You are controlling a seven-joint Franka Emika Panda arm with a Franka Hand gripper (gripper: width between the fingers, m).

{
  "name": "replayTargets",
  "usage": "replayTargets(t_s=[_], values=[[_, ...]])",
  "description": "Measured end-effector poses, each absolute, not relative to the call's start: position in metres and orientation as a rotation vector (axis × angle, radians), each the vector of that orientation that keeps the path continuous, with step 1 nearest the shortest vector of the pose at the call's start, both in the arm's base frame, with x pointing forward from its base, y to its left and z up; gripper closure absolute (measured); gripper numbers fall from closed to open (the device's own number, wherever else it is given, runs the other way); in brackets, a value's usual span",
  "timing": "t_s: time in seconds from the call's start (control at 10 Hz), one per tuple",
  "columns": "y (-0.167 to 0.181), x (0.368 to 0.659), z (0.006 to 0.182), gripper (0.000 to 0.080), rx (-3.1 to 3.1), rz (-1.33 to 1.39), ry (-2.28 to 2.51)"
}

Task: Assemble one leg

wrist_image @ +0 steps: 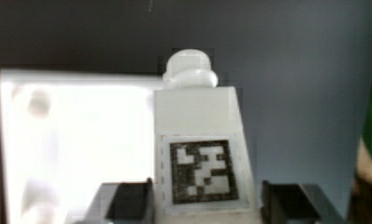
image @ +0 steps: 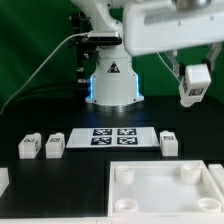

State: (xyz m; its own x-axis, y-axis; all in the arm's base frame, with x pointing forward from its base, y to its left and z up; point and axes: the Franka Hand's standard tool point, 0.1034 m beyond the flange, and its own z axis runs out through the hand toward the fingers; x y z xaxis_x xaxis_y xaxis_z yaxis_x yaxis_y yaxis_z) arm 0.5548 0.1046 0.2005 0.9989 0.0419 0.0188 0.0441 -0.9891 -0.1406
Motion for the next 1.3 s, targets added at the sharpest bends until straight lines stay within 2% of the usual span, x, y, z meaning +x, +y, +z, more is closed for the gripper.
replayTargets(t_s=[0.1,0.2,0.4,0.7,0.9,1.0,1.1,1.3], values=[[0.105,0.571,0.2,0.0508,-2.972,-0.197,-0.026],[0.105,0.566,0.197,0.0508,-2.974,-0.28,-0.025],[0.102,0.57,0.199,0.0508,-2.939,-0.618,-0.013],[0.099,0.569,0.192,0.0508,-2.925,-0.709,-0.012],[0.093,0.607,0.178,0.0508,-2.901,-0.792,-0.011],[0.093,0.627,0.177,0.0508,-2.882,-0.832,0.001],[0.096,0.631,0.166,0.0508,-2.868,-0.872,0.008],[0.105,0.622,0.137,0.0508,-2.852,-0.92,0.007]])
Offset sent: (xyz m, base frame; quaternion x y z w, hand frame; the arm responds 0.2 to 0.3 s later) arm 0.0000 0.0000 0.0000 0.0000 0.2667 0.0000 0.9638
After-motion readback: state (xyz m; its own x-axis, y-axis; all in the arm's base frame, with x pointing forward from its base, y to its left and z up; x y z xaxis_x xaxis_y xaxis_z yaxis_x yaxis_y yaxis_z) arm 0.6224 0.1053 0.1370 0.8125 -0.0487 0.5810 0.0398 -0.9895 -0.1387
